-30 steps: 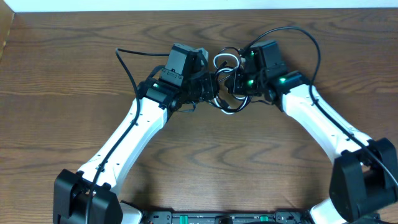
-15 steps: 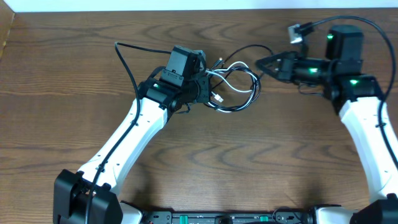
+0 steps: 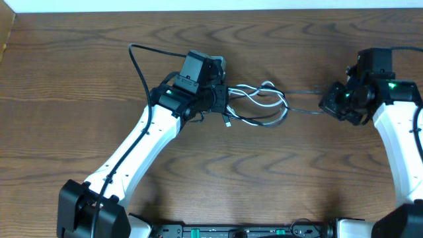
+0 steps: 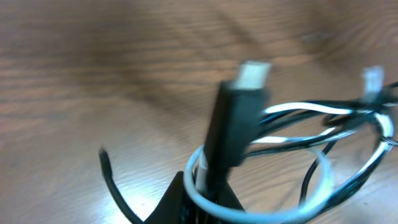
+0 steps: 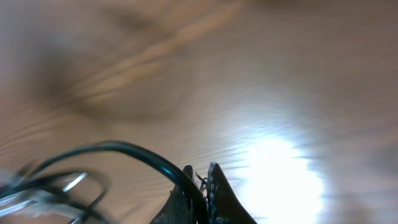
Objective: Untangle cables
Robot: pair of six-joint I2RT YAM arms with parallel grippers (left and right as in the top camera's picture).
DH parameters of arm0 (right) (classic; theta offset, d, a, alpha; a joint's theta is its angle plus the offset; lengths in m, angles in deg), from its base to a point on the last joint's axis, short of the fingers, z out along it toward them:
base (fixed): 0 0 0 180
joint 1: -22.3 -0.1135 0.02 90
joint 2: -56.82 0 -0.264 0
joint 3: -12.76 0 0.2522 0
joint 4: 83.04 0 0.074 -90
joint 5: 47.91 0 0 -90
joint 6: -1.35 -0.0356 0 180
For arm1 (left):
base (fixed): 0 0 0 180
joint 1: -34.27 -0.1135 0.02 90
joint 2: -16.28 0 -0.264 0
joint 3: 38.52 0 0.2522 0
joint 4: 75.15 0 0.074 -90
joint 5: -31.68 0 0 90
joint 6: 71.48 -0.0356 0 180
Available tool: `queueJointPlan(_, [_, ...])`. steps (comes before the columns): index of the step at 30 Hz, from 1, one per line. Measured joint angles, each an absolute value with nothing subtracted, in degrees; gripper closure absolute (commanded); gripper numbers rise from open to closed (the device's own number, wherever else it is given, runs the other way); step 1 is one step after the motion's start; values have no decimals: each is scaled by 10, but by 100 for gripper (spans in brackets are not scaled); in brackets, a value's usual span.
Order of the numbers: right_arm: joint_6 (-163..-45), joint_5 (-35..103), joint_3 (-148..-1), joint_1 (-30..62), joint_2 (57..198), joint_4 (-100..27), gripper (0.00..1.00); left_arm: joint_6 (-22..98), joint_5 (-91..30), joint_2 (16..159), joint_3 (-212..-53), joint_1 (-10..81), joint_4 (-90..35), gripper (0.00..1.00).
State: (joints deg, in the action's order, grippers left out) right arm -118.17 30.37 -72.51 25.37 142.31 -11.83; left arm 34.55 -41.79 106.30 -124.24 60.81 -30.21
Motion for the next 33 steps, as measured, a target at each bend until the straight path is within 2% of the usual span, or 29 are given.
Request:
queueJointPlan(5, [-1180,425,-725,254,1467,-94,99,345,-358,1060,-1242,610,-368,93])
queueJointPlan(11, [-1175,487,-725,254,1531,-95,99,345,-297,1024,-1242,609,-425,93])
queueJointPlan(22, [-1141,456,-725,254,1615,-124,99,345,-255,966,-1242,596,-432,93])
queueJointPlan(24, [-1112,427,-725,254,1617,-132,95,345,-255,966,-1242,585,-417,93])
queueJointPlan(33, [-940,234,-725,258,1617,-145,65,341,-260,967,-1242,585,-343,93])
